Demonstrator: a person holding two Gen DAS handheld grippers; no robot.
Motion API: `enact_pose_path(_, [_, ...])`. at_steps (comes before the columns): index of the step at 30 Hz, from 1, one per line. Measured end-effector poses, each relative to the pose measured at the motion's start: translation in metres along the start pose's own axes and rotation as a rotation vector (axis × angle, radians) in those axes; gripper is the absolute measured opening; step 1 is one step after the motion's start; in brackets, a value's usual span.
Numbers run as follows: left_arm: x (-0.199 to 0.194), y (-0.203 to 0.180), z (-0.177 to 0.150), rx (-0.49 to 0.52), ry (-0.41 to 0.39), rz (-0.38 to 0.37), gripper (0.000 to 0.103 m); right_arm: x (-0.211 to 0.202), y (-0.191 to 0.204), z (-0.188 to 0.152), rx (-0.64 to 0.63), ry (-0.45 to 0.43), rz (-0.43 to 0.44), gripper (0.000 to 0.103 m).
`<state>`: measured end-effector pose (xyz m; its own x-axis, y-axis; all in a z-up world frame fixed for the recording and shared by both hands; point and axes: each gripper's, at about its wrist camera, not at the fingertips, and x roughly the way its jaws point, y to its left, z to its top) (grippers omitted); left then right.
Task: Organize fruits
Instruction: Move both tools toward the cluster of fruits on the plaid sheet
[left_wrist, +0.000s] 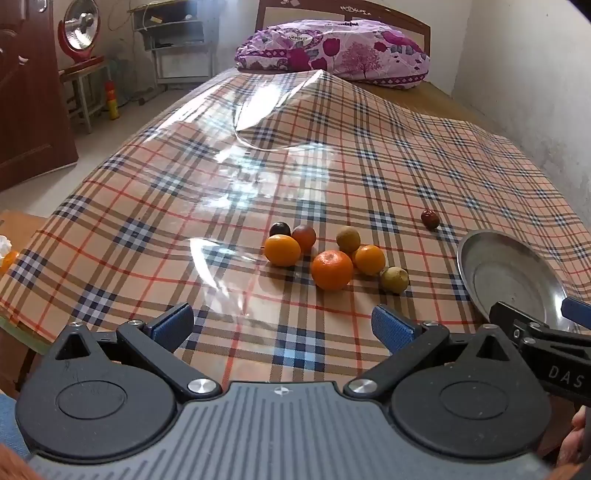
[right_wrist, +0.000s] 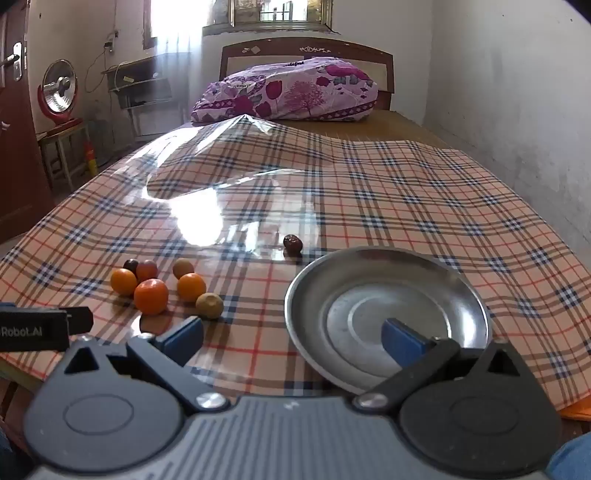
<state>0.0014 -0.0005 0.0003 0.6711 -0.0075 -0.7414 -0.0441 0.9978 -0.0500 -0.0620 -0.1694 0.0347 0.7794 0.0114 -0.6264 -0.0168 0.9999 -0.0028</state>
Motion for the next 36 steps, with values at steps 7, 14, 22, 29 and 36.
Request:
enact_pose_path(7, [0.004, -0.004, -0.002, 0.007, -0.002, 0.003, 0.103, 0.005, 0.006, 0.002, -0.003, 0.019, 0.012, 0.103])
enact_pose_path(14, [0.009, 0.006, -0.002, -0.005, 0.001, -0.005, 0.103, 0.006, 0.006, 0.002, -0.012, 0.008, 0.047, 0.103])
enact_pose_path(22, [0.016, 0.010, 0.002, -0.016, 0.008, 0.006, 0.103, 0.009, 0.012, 0.002, -0.038, 0.010, 0.060, 0.103])
enact_pose_path(29, [0.021, 0.012, 0.003, -0.025, 0.008, 0.001, 0.103, 0.016, 0.015, 0.003, -0.052, 0.022, 0.061, 0.103])
enact_pose_path(36, [0.025, 0.011, 0.004, -0.025, 0.008, 0.006, 0.103, 0.020, 0.017, 0.003, -0.069, 0.022, 0.070, 0.103])
